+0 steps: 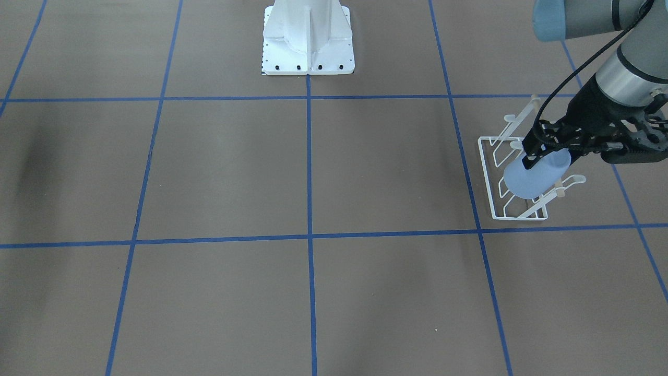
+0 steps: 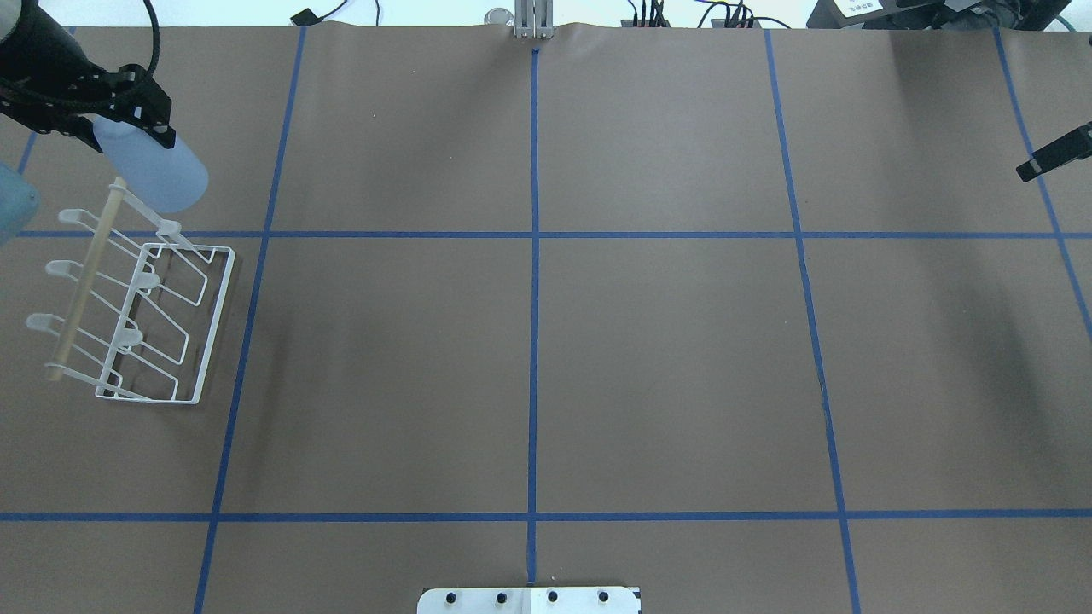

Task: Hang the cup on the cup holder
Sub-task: 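Move the cup with the left gripper over the wire rack's wooden peg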

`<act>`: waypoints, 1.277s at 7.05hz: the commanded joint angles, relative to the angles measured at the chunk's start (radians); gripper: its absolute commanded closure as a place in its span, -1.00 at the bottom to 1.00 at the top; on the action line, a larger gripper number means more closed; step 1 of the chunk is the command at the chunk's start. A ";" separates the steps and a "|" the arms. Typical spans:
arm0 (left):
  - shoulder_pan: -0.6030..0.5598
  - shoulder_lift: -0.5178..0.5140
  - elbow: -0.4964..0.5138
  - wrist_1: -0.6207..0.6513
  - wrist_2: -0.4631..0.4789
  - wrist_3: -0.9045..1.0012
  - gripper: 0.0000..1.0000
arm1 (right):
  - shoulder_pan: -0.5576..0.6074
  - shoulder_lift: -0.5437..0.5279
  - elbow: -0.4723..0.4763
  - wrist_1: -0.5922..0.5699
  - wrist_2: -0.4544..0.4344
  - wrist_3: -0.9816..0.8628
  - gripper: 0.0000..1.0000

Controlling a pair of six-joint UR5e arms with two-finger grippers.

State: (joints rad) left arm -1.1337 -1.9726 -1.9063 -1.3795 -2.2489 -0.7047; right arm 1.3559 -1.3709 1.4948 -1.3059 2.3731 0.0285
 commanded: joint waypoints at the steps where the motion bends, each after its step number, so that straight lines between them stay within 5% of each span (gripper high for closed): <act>1: 0.037 0.014 0.007 -0.003 0.006 0.019 1.00 | -0.003 0.000 0.005 -0.003 0.000 -0.001 -1.00; 9: 0.072 0.057 0.024 -0.006 0.011 0.053 1.00 | -0.003 -0.011 0.018 -0.003 0.006 0.014 -1.00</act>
State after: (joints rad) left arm -1.0616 -1.9182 -1.8931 -1.3844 -2.2391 -0.6640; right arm 1.3529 -1.3818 1.5120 -1.3085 2.3773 0.0417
